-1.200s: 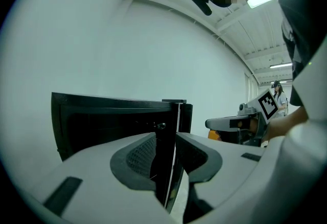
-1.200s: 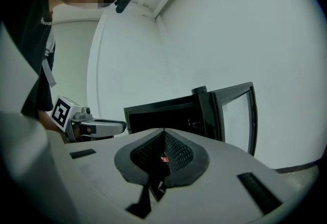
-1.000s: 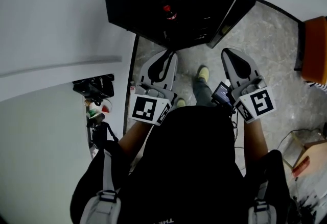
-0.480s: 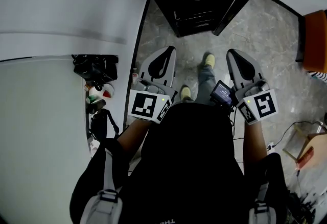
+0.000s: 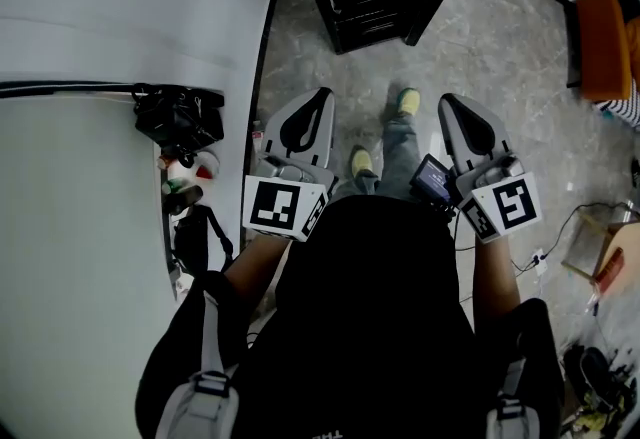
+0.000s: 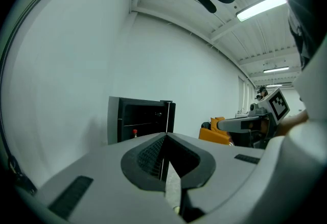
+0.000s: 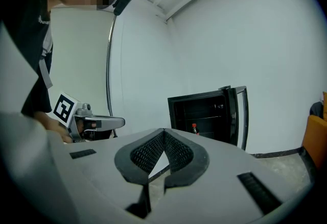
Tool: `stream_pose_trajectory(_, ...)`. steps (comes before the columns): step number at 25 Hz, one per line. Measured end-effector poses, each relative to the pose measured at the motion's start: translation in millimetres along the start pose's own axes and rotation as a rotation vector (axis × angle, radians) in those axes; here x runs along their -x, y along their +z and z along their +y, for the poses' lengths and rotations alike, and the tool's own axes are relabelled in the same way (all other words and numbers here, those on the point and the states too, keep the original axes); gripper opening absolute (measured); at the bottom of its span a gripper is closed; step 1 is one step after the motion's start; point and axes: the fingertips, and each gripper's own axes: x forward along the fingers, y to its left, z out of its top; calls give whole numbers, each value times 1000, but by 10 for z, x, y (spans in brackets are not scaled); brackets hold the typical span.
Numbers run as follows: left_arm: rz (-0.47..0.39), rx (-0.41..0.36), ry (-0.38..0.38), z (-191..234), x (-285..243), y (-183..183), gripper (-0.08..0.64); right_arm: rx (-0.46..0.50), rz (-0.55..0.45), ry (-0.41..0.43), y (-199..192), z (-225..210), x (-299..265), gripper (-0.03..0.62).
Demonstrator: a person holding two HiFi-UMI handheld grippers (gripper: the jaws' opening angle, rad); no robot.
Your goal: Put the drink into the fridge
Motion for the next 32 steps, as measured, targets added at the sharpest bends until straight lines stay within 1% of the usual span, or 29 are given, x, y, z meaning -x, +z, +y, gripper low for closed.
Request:
stream_pose_trajectory(4,5,13,-38,-123,111,-75,14,8,-1,-30,-37,108,219,12)
stream_pose_trajectory(6,6,15,-44,-176,134,-74,14,7,8,-37,-61,112,313,12)
stream_pose_trajectory(8,2,21,-47,-237,148,-61,14,-16,10,-43,-73,100,385,12)
stream_pose_trajectory(10,-2,22,-51,-268,170,-52,14,-31,6,-47,-80,102,415,12)
stream_pose_trajectory(15,1,31,-55,-276,206,-44,14,-28,7,-48,-117,114,372,12)
stream_pose_trajectory(18,-2,24,-53,-332,223,-17,14,-13,11,-48,-130,86,385,12)
stream_pose_trajectory(22,3,22,-64,-439,230,8,14,22,37,-84,-164,-1,494,12)
stream_pose_trajectory(28,-2,22,-104,-523,171,33,14,-12,-12,-112,-61,-44,537,12)
stream_pose_trajectory(32,0,16,-134,-578,95,36,14,-9,-22,-136,-45,-109,570,12)
